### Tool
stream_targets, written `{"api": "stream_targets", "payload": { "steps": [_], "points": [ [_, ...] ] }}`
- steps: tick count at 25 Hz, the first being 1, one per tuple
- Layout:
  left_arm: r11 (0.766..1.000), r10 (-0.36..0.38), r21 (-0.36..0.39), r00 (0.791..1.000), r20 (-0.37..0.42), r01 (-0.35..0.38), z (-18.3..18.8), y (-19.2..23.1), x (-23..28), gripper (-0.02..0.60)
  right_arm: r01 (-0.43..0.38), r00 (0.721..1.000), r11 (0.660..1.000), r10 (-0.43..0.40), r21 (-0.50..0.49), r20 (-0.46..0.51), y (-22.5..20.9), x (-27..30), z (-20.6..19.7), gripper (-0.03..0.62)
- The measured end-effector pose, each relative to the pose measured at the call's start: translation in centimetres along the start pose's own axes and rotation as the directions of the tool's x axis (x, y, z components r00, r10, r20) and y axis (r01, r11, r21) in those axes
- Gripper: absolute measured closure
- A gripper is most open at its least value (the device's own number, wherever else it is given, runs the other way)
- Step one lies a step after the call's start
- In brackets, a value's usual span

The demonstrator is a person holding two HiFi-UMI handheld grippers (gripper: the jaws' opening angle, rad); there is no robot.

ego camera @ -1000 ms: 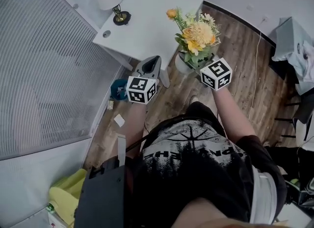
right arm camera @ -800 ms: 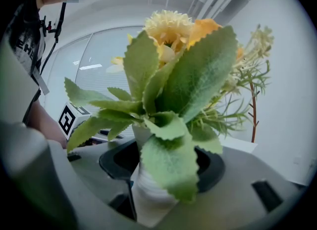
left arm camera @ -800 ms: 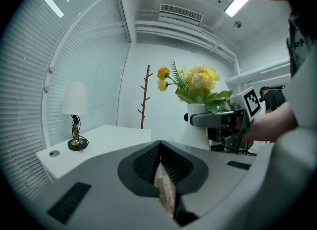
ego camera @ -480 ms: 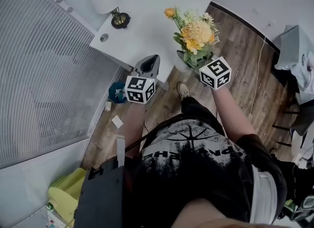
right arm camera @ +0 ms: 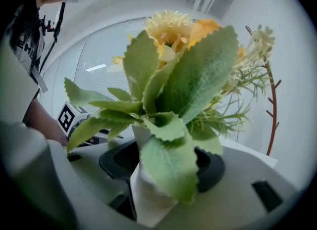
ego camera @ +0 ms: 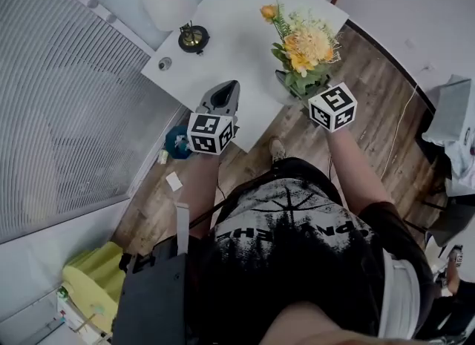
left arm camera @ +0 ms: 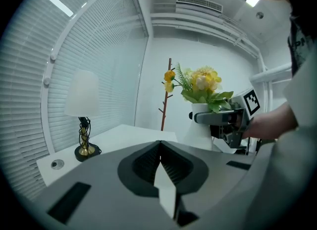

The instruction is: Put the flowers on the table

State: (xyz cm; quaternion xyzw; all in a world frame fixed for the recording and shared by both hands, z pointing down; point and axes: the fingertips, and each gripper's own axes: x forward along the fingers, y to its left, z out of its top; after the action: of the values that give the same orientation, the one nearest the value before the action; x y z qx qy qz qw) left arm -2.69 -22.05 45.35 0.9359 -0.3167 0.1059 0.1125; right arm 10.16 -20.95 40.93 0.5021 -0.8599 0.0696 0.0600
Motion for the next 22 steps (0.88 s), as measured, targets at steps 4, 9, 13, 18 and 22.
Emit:
{"api": "stream_targets", "payload": {
  "steps": [4, 9, 13, 18, 22],
  "points": [
    [0.999, 0.036, -0.013, 0.999, -0.001, -0.036, 0.9, 2.2, 2.7, 0.569, -0.047, 0.999, 0.999, 0.047, -0.015, -0.003, -2.1, 3.1, 0.6, 0.345],
    [0.997, 0.076, -0.032, 0.997, 0.003, -0.076, 1.7, 3.5, 5.4, 0.569, -0.099, 0.995, 0.995, 0.099, -0.023, -0.007, -4.6, 5.4, 0.8, 0.345],
    [0.994, 0.098, -0.045, 0.995, -0.013, -0.098, 1.6, 4.8, 7.4, 0.569, -0.135, 0.991, 0.991, 0.135, -0.018, -0.013, -6.4, 7.6, 0.5, 0.345],
    [0.994, 0.103, -0.043, 0.994, -0.035, -0.105, 1.4, 5.1, 9.5, 0.569, -0.173, 0.985, 0.984, 0.173, -0.036, -0.005, -7.9, 9.5, 0.4, 0.345],
    [0.991, 0.111, -0.072, 0.993, -0.052, -0.114, 1.0, 5.7, 10.6, 0.569, -0.196, 0.98, 0.978, 0.199, -0.076, 0.026, -8.5, 11.2, 0.8, 0.345]
  ]
}}
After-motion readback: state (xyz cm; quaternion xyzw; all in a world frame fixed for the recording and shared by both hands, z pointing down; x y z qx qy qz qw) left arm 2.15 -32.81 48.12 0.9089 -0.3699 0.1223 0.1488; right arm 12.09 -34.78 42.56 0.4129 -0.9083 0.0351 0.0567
